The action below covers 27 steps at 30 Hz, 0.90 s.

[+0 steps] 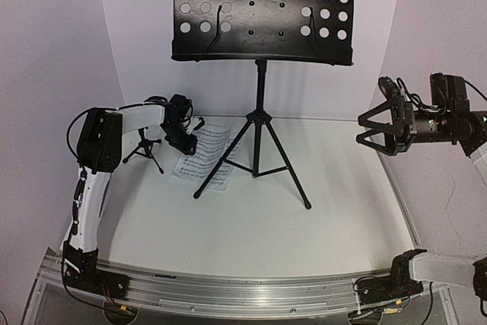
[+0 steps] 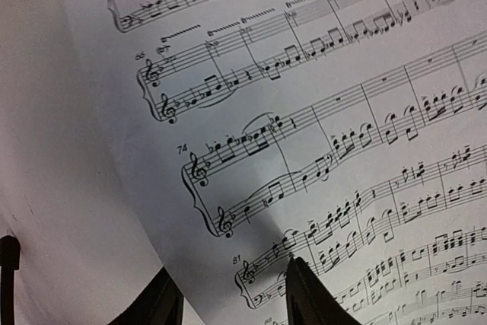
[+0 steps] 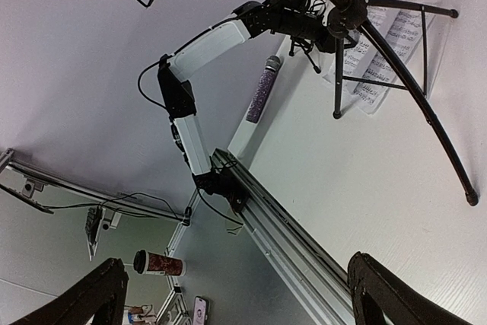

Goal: Pack up the instrument practice props

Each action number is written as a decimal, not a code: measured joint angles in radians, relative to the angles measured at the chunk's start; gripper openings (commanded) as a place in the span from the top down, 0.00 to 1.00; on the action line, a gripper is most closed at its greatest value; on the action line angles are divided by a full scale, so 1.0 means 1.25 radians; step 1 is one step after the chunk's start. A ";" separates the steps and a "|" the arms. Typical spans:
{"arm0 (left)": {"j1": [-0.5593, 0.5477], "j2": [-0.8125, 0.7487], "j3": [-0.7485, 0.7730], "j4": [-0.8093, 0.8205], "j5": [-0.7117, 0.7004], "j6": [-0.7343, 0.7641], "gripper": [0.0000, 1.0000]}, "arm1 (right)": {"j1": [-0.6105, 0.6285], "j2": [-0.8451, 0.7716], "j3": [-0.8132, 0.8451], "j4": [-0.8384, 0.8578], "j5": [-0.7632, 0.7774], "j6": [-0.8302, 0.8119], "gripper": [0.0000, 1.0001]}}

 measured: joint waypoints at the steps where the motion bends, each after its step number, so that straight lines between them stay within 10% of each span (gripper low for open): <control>1: 0.000 0.000 -0.001 0.005 0.000 -0.003 0.52 | 0.000 0.000 0.000 0.000 0.000 0.001 0.02; 11: 0.000 -0.087 -0.049 0.045 0.004 -0.046 0.46 | 0.000 0.002 0.002 0.001 0.000 0.012 0.02; 27: -0.095 -0.271 -0.360 0.101 0.090 0.136 0.66 | 0.000 -0.028 0.007 0.000 0.007 0.035 0.02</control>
